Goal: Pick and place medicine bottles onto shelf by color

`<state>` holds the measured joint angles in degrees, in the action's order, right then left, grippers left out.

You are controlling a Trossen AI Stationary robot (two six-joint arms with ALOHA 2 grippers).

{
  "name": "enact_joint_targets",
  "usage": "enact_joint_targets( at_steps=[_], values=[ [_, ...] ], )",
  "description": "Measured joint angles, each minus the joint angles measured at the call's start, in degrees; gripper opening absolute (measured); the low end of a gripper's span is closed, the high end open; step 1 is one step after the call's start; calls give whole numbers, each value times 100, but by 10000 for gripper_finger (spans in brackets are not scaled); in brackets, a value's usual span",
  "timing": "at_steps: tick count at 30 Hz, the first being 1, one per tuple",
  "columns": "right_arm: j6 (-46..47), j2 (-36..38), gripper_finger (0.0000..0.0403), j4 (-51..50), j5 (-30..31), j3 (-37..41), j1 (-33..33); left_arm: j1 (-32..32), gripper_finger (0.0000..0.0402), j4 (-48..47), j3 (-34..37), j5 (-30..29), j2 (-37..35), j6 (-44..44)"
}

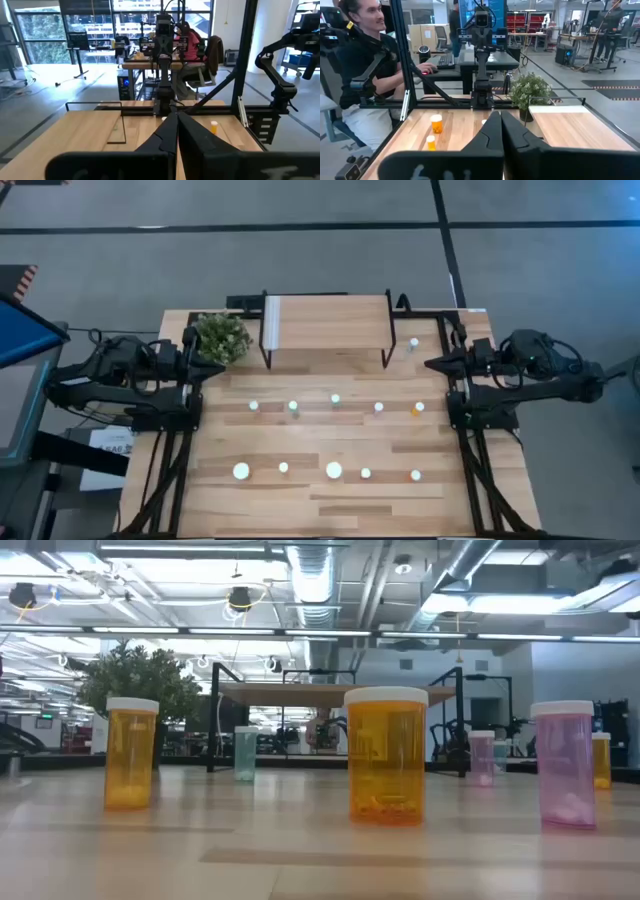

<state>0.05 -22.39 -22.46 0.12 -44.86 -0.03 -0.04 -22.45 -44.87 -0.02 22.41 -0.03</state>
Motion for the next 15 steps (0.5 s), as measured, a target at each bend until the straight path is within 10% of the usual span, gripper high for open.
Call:
enact_joint_targets(
  at_steps=[15],
  values=[
    [-11, -11, 54, -52, -2, -11, 2, 2, 0, -464, -12, -76, 7, -109]
  ],
)
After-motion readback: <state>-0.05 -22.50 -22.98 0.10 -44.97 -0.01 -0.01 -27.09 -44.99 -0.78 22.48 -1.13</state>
